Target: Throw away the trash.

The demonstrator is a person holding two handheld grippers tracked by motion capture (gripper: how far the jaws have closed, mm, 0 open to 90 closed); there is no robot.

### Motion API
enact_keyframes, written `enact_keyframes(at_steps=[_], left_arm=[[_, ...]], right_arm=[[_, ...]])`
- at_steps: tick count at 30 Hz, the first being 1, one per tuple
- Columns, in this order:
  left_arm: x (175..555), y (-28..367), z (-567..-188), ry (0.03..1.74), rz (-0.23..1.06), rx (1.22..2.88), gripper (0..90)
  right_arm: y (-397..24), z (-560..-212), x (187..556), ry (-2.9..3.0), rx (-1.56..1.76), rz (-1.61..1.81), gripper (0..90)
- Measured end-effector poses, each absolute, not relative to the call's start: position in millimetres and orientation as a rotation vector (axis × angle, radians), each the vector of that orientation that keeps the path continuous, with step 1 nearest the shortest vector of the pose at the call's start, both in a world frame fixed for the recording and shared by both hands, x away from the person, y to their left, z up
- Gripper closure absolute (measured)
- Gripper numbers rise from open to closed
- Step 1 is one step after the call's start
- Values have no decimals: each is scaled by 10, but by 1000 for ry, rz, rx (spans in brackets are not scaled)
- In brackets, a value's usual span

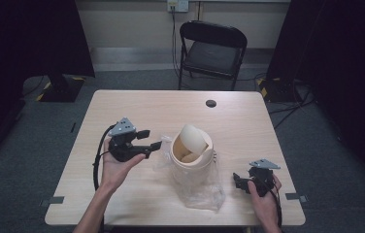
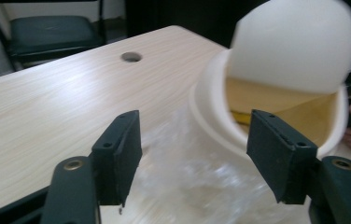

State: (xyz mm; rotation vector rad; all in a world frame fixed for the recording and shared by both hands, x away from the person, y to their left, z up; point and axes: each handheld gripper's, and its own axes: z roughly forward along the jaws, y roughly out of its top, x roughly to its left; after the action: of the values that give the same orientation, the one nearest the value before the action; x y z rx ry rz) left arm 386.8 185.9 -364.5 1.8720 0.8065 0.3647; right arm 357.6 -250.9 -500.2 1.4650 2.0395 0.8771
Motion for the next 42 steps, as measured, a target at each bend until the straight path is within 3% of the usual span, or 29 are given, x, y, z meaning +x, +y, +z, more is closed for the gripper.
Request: enact_keyframes(at_steps=[8, 16, 26, 33, 42], left_arm=[[3816, 2212, -3822, 943, 408, 1853, 184], [3751, 2600, -4160, 1097, 363, 1832, 179], [3650, 3002, -4532, 1245, 412, 1891, 175], [3607, 3079, -4815, 1316, 433, 2000, 175], [3557, 3068, -4956, 1368, 523, 2017, 168]], right_arm=[[-2510, -5002, 3576, 2040, 1465, 877, 113], [-2509, -5002, 3576, 2040, 1465, 877, 114], [-2508, -5002, 3575, 2038, 1466, 875, 113], [-2508, -5002, 3575, 2038, 1466, 875, 113], [-2508, -5002, 3576, 2038, 1466, 875, 113]])
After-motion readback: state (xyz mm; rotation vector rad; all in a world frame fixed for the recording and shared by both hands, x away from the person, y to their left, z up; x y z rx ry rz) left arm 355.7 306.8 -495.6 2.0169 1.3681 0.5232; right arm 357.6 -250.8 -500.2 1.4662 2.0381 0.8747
